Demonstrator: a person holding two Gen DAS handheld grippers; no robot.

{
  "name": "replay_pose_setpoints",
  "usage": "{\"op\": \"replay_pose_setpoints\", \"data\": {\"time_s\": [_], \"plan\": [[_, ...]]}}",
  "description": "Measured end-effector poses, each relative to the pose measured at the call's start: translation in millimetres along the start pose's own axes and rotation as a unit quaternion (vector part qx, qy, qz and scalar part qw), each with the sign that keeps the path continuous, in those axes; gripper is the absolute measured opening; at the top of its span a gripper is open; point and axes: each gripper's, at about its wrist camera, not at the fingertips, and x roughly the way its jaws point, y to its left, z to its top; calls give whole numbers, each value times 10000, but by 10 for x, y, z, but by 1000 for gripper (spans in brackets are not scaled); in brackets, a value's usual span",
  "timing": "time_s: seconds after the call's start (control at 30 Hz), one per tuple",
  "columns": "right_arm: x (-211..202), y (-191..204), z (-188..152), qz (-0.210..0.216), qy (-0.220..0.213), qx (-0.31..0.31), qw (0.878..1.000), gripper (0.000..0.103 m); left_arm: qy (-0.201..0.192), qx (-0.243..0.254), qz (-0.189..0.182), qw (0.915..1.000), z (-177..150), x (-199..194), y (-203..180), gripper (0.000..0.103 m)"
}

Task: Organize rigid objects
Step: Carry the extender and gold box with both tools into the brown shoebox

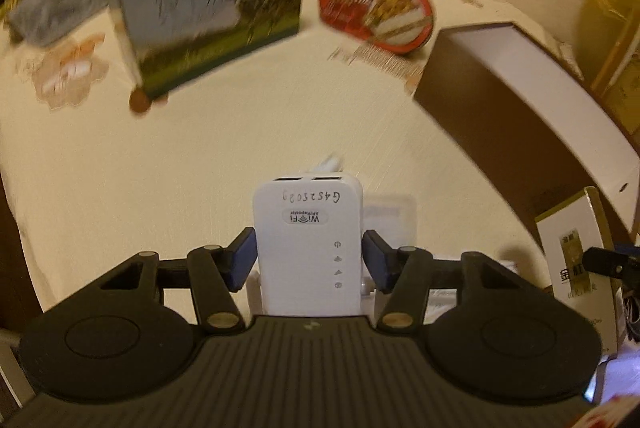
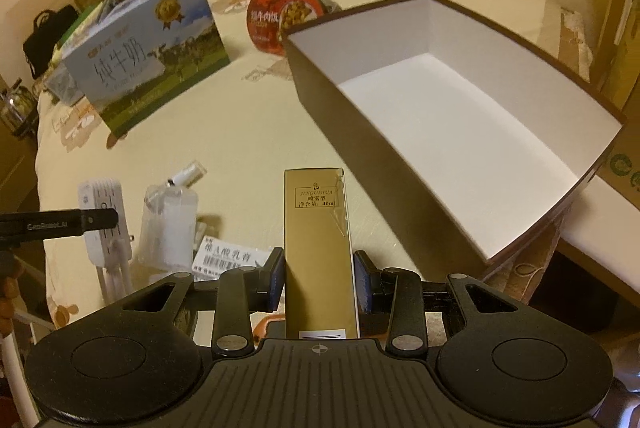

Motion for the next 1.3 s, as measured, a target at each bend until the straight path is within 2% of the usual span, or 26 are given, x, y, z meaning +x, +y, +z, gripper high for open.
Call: {"op": "replay_pose_setpoints", "data": {"time_s": [0.13, 0.37, 0.53, 0.73, 1.0, 1.1, 1.3], "plan": [[-106, -30, 81, -23, -173, 1, 9998, 33, -204, 242, -104, 9994, 151, -131, -183, 52], [-286, -125, 291, -38, -524, 32, 9986, 33, -359, 619, -503, 9962, 493, -247, -576, 52], [-373, -305, 505, -81, -780, 185, 9968, 33, -419, 846, -864, 9918, 847, -236, -969, 52], [-424, -565, 807, -300, -1093, 268, 9932, 33, -676, 1014, -1321, 9837, 1361, -220, -1530, 52], [-296, -1009, 1182, -638, -1297, 475, 9884, 33, -639, 699, -1714, 9806, 1853, 66, -2124, 52], [-207, -1153, 1261, -716, -1281, 545, 9877, 33, -580, 676, -1674, 9819, 1903, 225, -2297, 52], [72, -1386, 1260, -793, -991, 695, 9895, 33, -147, 584, -1543, 9862, 1824, 752, -2542, 52]]}}
